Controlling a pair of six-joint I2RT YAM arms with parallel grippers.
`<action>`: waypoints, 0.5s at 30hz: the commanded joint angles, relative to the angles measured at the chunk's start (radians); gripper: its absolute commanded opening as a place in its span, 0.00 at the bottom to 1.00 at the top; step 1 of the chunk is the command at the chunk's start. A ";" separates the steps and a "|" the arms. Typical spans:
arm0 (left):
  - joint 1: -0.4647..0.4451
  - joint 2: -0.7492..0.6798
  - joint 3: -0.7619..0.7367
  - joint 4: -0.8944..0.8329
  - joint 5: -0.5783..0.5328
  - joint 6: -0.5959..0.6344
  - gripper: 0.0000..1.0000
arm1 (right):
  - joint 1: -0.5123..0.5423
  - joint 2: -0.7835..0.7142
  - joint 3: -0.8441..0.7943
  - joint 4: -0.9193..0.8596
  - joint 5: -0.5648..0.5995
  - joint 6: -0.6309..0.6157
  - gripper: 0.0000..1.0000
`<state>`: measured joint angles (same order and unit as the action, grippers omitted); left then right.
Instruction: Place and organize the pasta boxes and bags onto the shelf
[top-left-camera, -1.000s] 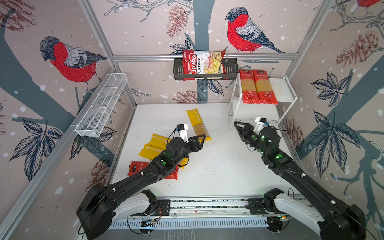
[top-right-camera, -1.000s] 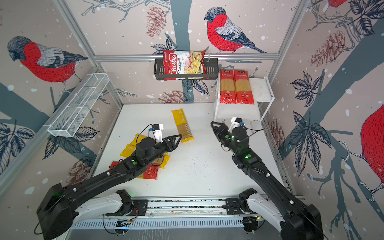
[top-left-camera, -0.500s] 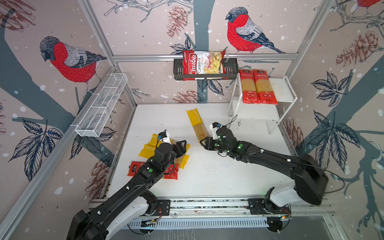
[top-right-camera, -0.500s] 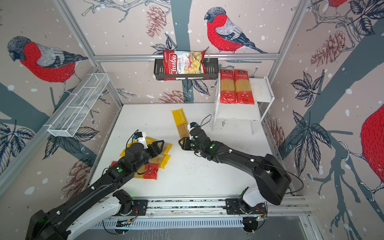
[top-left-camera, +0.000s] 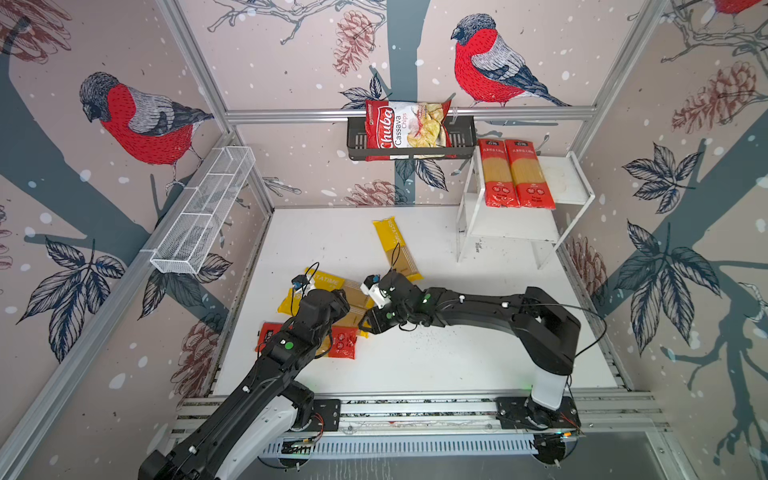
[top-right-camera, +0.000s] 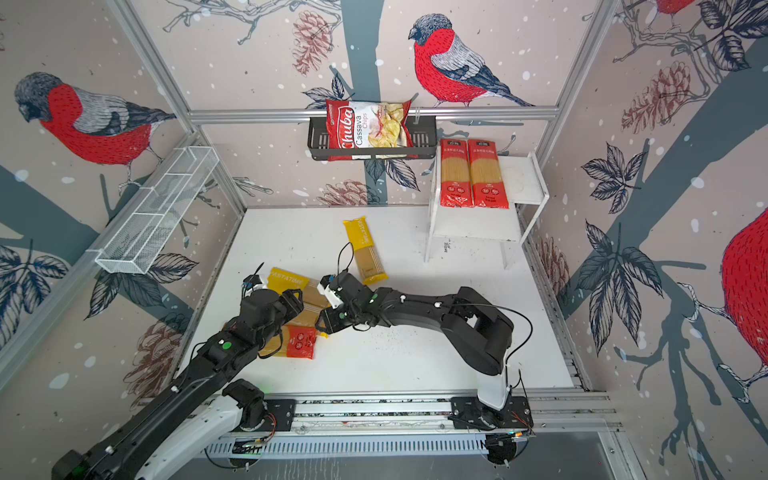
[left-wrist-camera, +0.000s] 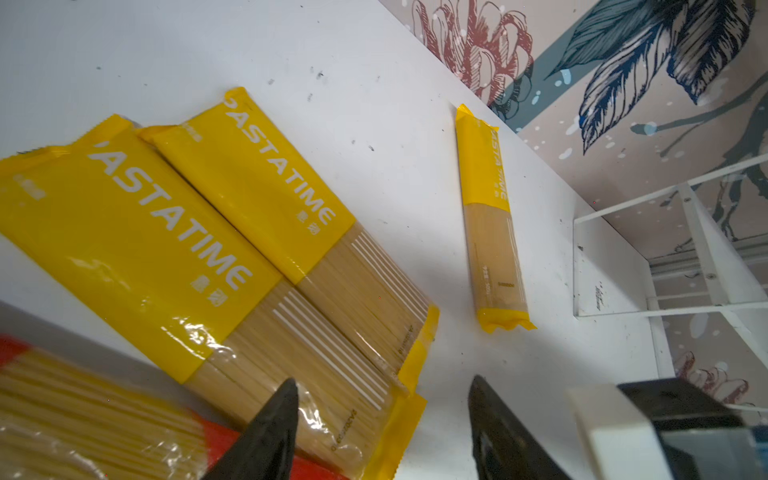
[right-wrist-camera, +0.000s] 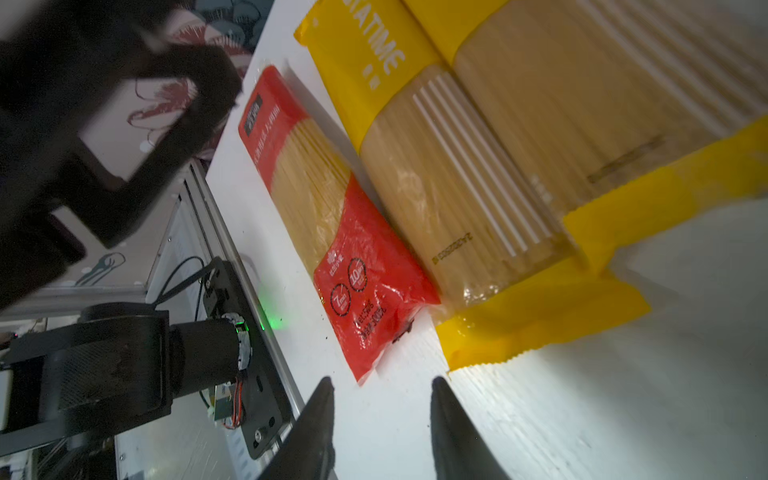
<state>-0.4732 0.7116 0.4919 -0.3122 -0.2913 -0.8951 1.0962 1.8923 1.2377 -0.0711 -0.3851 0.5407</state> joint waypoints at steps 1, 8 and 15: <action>0.012 -0.017 -0.004 -0.037 -0.023 -0.010 0.64 | 0.014 0.042 0.044 -0.056 -0.034 -0.038 0.39; 0.016 -0.008 -0.014 -0.003 0.006 -0.011 0.64 | 0.016 0.108 0.074 -0.072 -0.042 -0.052 0.42; 0.015 0.010 -0.016 0.027 0.016 -0.011 0.64 | -0.012 0.175 0.091 -0.053 -0.077 -0.029 0.44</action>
<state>-0.4610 0.7166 0.4774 -0.3183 -0.2871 -0.9096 1.0927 2.0476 1.3186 -0.1352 -0.4381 0.5037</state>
